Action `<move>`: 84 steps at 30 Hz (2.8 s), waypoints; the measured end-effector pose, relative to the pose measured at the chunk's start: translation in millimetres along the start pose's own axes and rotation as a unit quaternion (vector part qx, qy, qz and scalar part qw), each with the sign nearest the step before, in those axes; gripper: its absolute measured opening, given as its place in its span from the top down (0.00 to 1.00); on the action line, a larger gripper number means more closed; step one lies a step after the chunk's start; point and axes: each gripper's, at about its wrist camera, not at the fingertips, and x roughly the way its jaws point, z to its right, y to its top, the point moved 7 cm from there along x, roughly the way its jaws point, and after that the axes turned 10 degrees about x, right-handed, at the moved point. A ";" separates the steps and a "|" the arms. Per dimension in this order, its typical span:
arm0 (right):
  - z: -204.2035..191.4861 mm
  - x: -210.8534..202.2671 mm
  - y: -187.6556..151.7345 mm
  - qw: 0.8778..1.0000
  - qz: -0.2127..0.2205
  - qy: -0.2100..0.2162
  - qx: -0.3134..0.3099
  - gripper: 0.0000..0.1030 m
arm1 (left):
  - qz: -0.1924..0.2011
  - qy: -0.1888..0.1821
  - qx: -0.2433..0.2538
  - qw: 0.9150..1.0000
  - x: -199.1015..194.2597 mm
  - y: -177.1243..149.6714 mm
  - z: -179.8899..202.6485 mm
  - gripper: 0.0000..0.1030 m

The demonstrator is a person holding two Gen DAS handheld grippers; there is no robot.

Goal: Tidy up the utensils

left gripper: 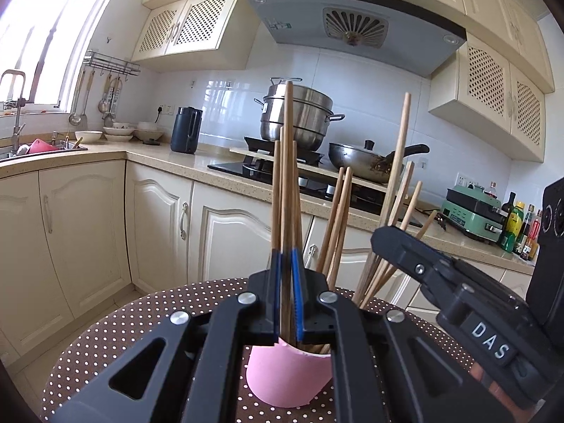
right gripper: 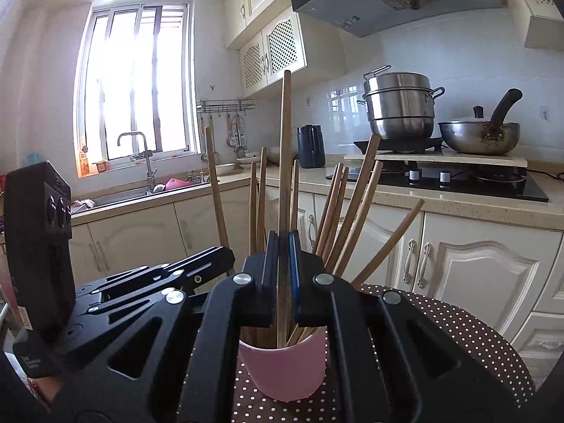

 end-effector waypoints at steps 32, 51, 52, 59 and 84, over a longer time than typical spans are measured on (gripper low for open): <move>-13.2 -32.9 -6.5 0.998 -0.047 -0.028 0.023 0.92 | -0.029 0.137 0.047 0.989 -87.0 26.0 -20.1 0.40; -83.4 -143.4 13.7 0.999 0.017 -0.035 -0.013 0.36 | 0.024 0.200 0.079 0.976 -220.0 45.4 -0.4 0.28; -87.1 -148.9 12.2 0.999 0.019 -0.036 -0.016 0.35 | 0.028 0.200 0.078 0.976 -226.5 46.0 1.1 0.28; -107.5 -166.5 1.8 0.998 0.025 -0.042 -0.045 0.30 | 0.044 0.207 0.085 0.974 -253.5 47.5 14.2 0.23; -111.7 -173.3 -2.5 0.997 0.028 -0.050 -0.050 0.28 | 0.040 0.222 0.093 0.970 -251.1 40.8 17.8 0.23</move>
